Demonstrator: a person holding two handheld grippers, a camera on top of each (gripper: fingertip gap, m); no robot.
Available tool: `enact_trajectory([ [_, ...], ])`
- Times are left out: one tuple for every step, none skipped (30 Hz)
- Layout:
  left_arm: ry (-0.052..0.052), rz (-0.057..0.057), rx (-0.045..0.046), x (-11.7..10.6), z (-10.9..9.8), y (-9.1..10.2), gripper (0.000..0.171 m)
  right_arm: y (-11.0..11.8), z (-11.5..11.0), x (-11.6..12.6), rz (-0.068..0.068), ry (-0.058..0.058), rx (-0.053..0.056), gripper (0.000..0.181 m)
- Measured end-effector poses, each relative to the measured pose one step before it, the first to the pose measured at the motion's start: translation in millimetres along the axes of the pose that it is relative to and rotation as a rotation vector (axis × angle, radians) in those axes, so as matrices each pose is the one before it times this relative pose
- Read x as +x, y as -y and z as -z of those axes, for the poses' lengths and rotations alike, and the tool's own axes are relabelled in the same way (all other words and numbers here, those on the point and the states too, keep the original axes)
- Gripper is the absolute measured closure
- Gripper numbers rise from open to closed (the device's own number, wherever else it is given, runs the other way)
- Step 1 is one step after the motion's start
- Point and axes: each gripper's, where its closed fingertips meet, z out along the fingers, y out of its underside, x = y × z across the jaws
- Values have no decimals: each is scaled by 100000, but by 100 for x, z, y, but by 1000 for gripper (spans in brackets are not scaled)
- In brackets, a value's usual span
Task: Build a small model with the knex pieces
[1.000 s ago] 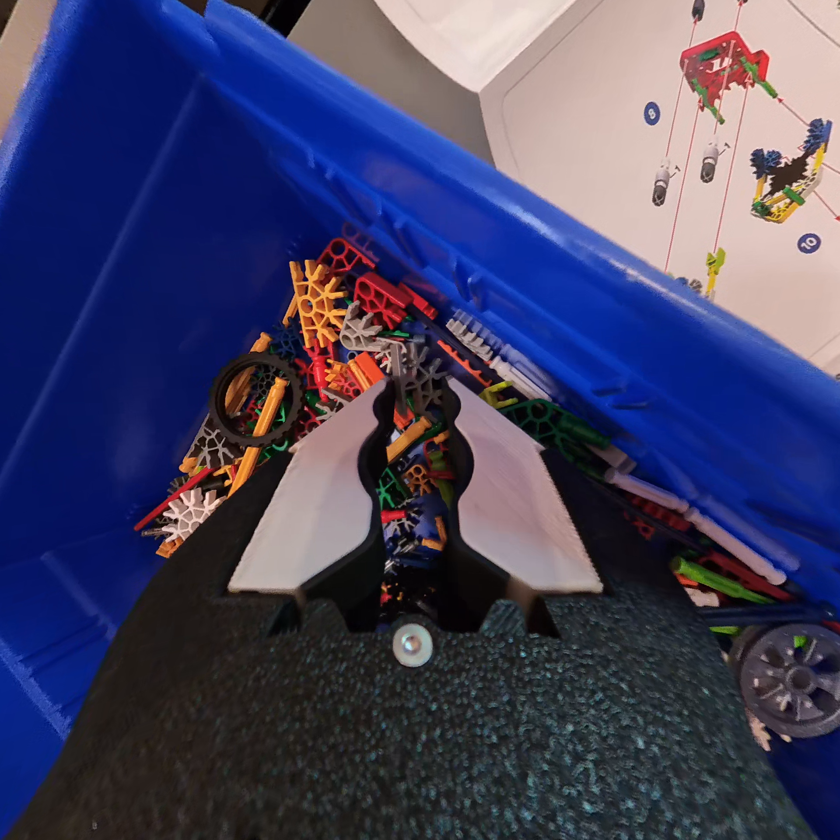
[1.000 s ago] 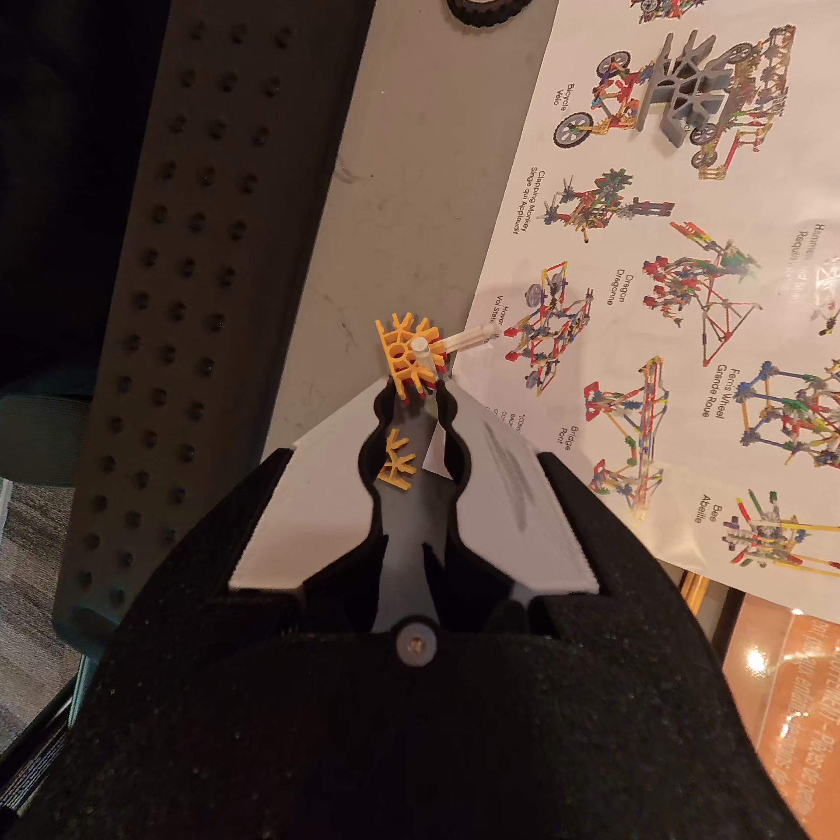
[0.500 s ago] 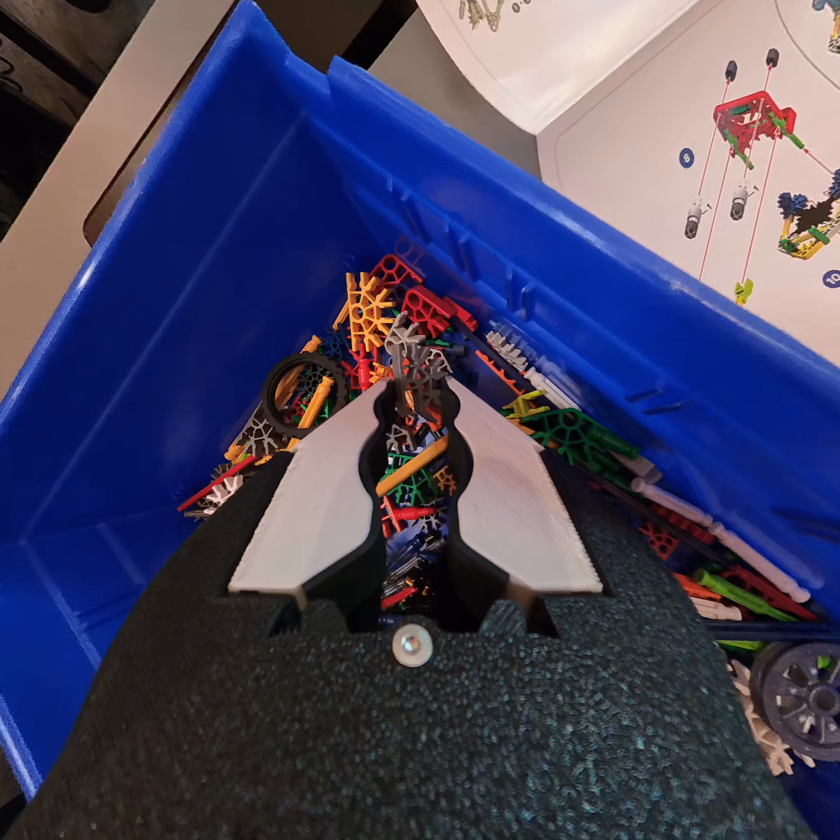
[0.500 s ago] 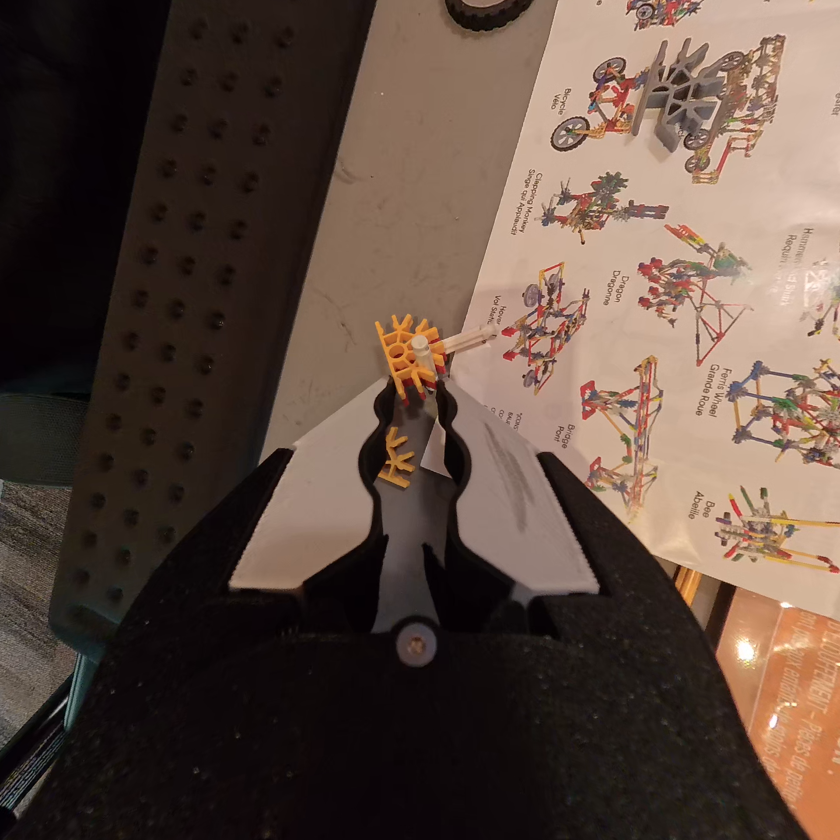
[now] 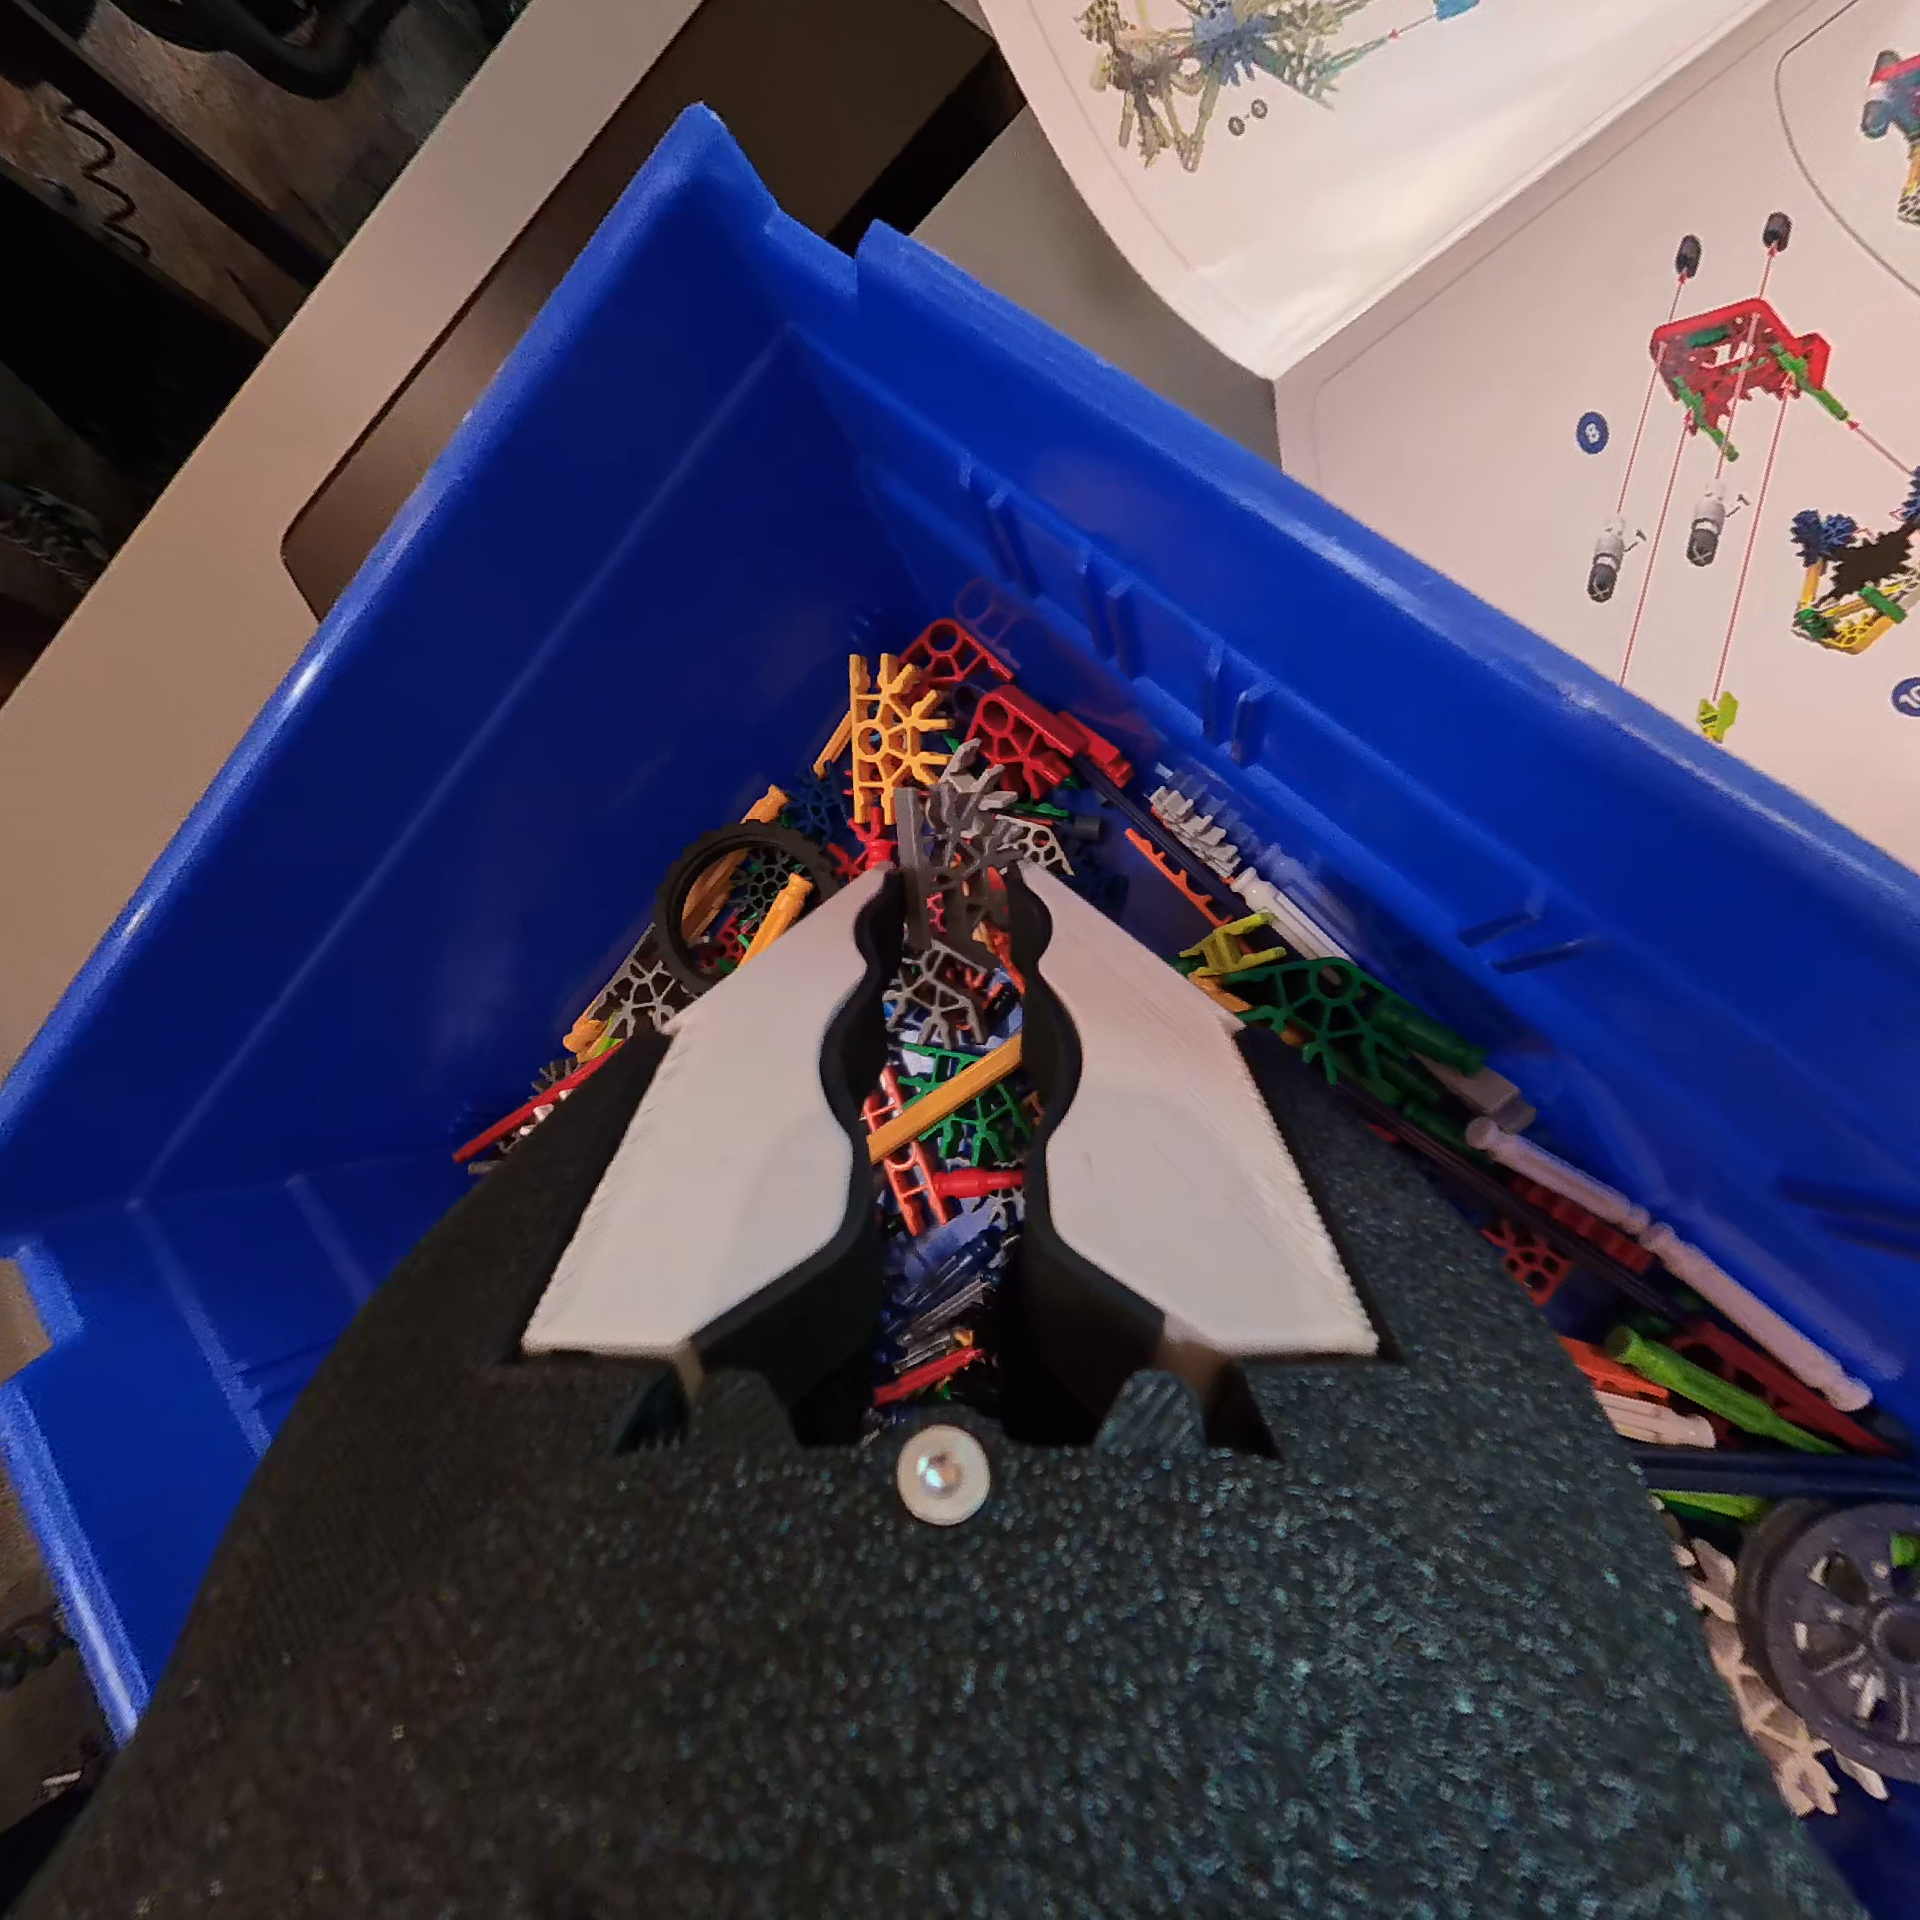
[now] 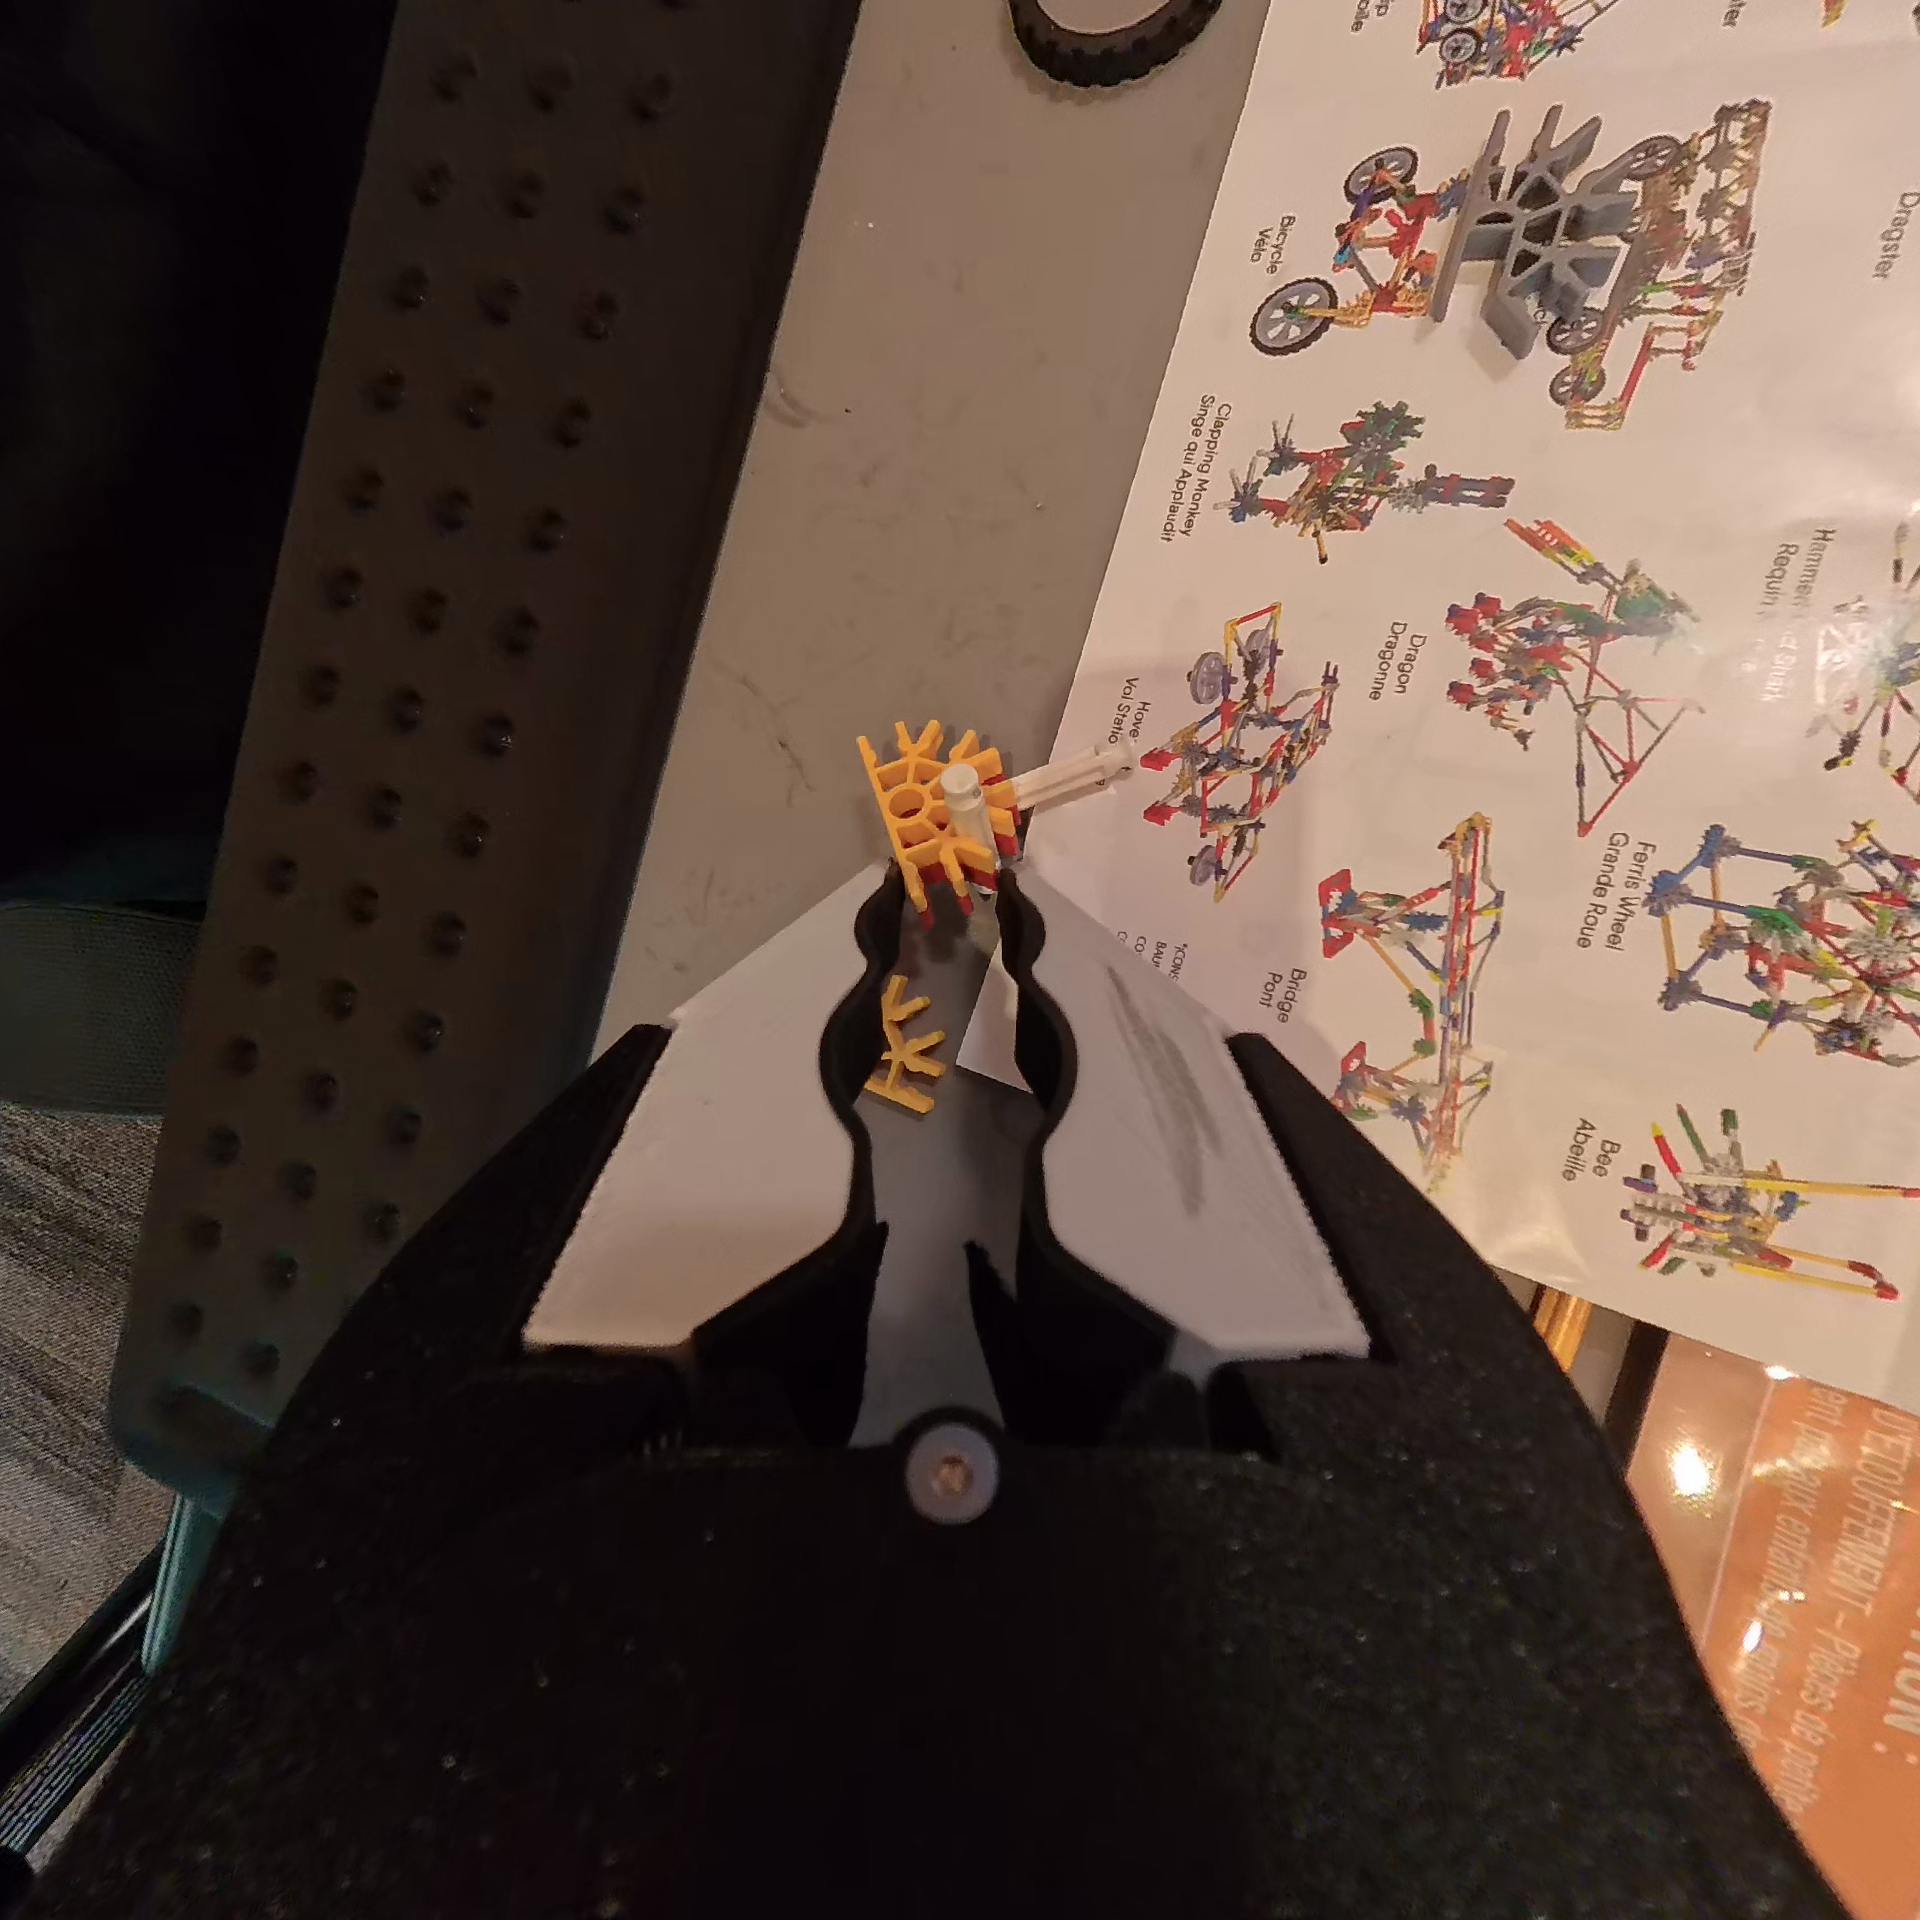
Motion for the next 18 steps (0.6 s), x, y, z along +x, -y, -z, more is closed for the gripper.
enact_trajectory([
  [431,-7,279,-87,37,39,153,-8,4,5,11,-31,-56,164],
  [180,181,357,-66,43,54,153,4,-2,3,31,-7,26,164],
  [271,158,458,-71,56,65,153,17,1,7,47,-26,26,164],
  [605,62,447,-128,65,70,153,-9,1,-1,32,-46,-71,164],
  [859,-97,592,-155,78,105,153,-29,-10,14,5,-107,-199,164],
  [888,-64,900,-170,108,163,153,-31,-6,13,13,-49,-144,164],
  [812,247,928,-170,124,179,153,-10,-6,-1,-11,17,-33,164],
  [838,339,960,-168,133,204,154,-5,2,2,9,-13,-34,164],
  [1313,-370,734,-216,156,205,153,2,-5,3,27,-55,-51,164],
  [2073,-1089,375,-284,161,169,154,4,-3,11,7,-53,-31,164],
  [2744,-1371,729,-355,168,235,154,-1,4,12,0,-22,-2,164],
  [2645,-1418,1235,-322,177,300,154,-17,-2,10,5,-69,-20,164],
  [2141,-1246,898,-248,150,261,153,3,1,21,-11,-66,-29,164],
  [2102,-1113,777,-251,128,224,154,4,9,10,27,-76,-10,164],
  [1783,-1072,770,-199,116,213,154,6,5,-1,51,-49,-3,164],
  [1664,-1283,457,-189,74,132,153,15,11,-3,52,-54,25,164],
  [1578,-1235,153,-187,47,51,154,7,4,-3,27,-47,5,164],
  [889,-390,360,-120,47,57,154,3,6,-3,43,-42,-25,164],
])
